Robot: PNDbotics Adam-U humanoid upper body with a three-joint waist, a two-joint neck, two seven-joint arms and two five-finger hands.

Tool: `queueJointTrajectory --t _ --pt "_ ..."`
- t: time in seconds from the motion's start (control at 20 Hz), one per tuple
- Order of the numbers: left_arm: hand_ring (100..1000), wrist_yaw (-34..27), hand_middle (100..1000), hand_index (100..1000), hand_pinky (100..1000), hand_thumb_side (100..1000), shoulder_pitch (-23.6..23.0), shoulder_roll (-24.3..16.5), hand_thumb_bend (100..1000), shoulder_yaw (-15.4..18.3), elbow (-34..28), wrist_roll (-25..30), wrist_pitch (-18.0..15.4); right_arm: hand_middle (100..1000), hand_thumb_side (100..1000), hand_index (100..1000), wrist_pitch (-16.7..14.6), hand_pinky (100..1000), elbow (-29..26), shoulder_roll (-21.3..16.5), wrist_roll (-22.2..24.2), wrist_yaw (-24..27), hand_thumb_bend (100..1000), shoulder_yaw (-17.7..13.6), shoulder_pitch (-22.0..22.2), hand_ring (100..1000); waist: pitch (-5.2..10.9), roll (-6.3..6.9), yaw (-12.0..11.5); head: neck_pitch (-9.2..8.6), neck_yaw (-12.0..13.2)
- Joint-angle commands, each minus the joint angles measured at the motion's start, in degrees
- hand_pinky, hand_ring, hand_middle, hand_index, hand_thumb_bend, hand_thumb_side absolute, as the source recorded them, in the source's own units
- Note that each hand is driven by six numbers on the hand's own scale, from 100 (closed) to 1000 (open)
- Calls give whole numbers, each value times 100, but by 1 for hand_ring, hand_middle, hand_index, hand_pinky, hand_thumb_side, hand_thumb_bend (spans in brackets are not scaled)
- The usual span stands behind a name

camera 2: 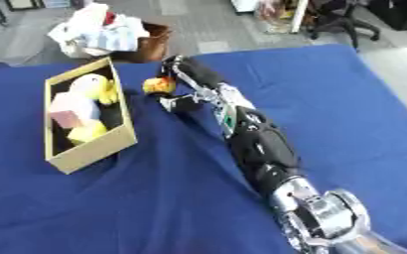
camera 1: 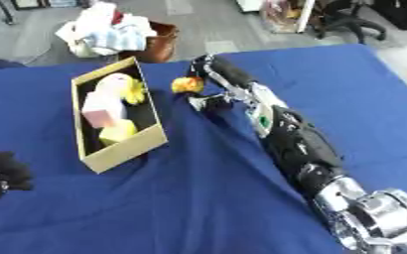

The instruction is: Pick up objects on the table and place them in the box.

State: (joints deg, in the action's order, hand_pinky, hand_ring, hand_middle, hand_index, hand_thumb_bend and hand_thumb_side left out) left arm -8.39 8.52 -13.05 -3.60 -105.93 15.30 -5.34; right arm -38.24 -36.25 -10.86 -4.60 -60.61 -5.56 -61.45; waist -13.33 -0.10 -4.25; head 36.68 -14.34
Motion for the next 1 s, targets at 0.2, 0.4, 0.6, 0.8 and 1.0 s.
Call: queueJointTrajectory --t 0.2,0.4,0.6,0.8,1.0 --pt "660 -35 630 796 640 806 57 -65 100 26 -100 9 -12 245 240 469 -64 537 -168 -135 293 378 100 32 -189 491 110 17 2 -71 -38" --pt "661 -37 630 796 640 805 61 -64 100 27 -102 11 -15 251 216 477 -107 544 -117 -132 646 446 100 69 -191 501 111 17 0 -75 -52" --pt "661 -36 630 796 640 805 60 -64 100 26 -101 14 -14 244 205 468 -88 543 -64 -122 1004 536 100 81 -186 503 112 14 0 -72 -57" --pt "661 -37 630 796 640 806 60 -64 100 27 -102 14 -15 228 200 449 1 536 -56 -120 1232 666 100 73 -183 497 112 13 0 -74 -61" --pt "661 -38 630 796 640 806 60 -65 100 28 -103 13 -15 215 318 420 111 526 -56 -121 1384 831 100 67 -189 490 112 14 3 -76 -67"
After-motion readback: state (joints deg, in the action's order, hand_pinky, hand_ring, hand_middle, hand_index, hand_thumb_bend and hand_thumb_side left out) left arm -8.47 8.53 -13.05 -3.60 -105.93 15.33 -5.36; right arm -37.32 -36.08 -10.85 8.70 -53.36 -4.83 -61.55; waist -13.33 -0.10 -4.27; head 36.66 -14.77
